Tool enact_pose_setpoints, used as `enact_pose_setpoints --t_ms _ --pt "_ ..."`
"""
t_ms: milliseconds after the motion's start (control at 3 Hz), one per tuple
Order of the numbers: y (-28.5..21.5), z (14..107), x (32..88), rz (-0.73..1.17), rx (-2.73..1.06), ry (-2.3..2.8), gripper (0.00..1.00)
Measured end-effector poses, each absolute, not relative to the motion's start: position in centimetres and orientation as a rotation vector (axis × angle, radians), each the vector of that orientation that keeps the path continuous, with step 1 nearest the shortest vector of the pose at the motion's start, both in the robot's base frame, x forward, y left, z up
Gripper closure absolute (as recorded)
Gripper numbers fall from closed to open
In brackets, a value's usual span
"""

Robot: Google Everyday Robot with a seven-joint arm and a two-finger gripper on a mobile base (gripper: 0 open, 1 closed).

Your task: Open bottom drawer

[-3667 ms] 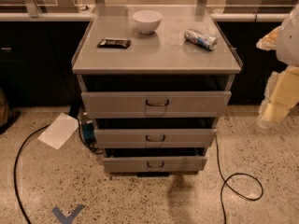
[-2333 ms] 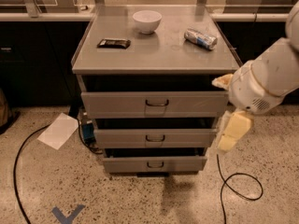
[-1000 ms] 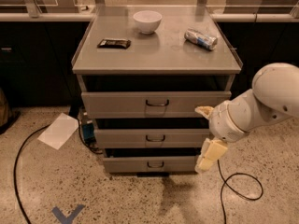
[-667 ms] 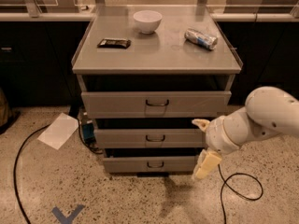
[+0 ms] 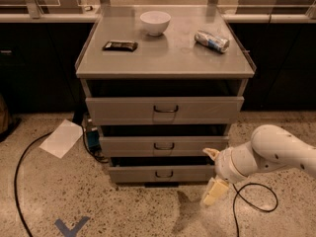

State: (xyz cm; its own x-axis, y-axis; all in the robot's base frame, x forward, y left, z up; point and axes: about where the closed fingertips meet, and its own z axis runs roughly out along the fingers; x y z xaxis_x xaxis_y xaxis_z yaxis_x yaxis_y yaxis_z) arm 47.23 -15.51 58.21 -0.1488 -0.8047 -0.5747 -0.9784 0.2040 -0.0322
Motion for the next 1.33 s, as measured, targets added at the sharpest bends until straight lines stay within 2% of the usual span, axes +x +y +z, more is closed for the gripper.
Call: enact_pose_setpoints --t_ms 667,1333 --pt "-15.0 57.3 47.0 0.488 -1.653 1.993 0.00" --pt "-12.9 49.3 47.9 0.517 -1.657 1.942 0.00"
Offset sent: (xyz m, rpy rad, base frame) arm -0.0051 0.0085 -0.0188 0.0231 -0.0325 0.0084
